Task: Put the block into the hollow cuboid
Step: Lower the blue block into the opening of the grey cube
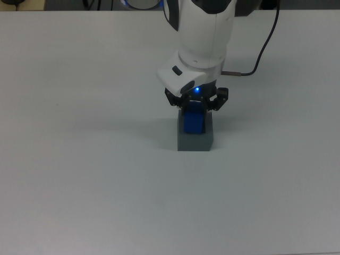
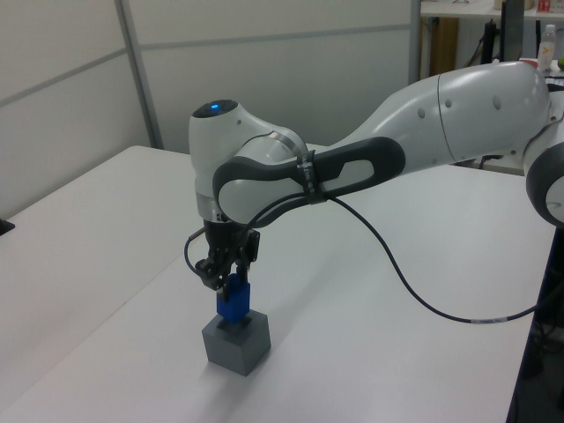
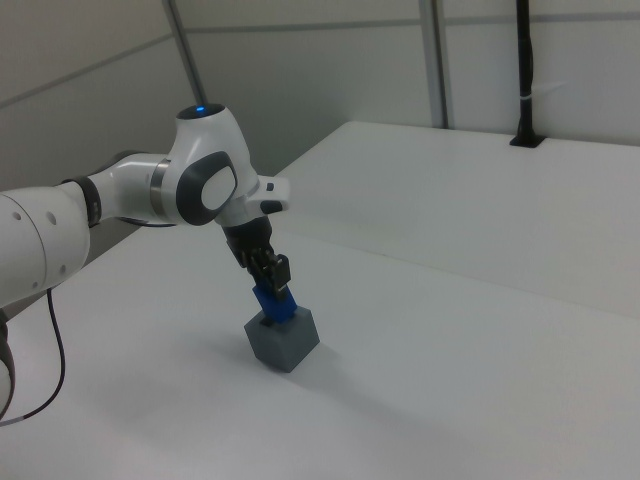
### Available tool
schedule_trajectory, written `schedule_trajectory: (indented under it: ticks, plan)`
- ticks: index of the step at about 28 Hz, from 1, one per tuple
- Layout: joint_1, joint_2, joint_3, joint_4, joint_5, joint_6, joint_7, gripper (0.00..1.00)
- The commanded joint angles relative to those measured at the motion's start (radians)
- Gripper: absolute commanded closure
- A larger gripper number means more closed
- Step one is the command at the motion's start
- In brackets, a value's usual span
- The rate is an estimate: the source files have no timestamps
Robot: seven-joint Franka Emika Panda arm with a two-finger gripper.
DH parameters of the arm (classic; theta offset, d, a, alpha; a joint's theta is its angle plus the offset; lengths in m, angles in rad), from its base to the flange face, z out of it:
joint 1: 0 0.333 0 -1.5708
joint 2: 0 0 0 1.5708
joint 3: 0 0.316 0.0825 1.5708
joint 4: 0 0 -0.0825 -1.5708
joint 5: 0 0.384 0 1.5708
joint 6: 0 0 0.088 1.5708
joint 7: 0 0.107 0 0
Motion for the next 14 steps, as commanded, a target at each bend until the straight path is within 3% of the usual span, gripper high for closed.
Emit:
schedule_trajectory:
  ticks: [1, 14]
  plan:
    - [0.013, -0.003, -0.002, -0.016, 0.017, 0.008, 0.041, 0.69]
    - [0.013, -0.001, 0.001, -0.030, 0.009, 0.005, 0.030, 0.68]
